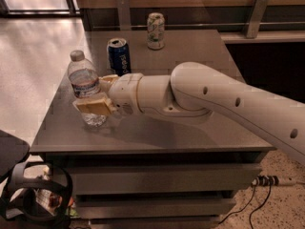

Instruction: Pick water bottle

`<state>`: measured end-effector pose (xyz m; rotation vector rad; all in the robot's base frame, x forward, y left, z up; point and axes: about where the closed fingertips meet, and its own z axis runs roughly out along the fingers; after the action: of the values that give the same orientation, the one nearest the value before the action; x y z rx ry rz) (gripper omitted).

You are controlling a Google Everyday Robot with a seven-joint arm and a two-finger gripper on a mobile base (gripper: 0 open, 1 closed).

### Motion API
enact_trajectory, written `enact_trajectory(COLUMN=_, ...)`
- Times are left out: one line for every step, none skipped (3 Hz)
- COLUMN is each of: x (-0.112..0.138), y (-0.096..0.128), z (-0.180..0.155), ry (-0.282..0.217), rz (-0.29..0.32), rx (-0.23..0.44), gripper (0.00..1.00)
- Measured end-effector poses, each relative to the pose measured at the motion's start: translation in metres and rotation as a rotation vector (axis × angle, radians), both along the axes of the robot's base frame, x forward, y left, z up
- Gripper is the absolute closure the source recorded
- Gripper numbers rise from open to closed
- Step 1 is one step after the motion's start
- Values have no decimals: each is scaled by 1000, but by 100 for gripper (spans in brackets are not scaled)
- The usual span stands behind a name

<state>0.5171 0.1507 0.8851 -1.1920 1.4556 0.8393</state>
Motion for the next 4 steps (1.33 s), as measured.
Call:
enact_trajectory(x=-2, y=2, z=1, ry=-2, rz=5, rx=-1, gripper=79)
enact_trajectory(x=-3, y=4, z=2, ry=-4, rz=8, rx=-1, gripper=99)
enact_trajectory(x=-4, y=3, z=7, ry=-13, rz=9, rx=4, gripper=100)
enact_trajectory(x=-6, y=0, z=22, ry=-41, rz=9, rx=22, gripper=100)
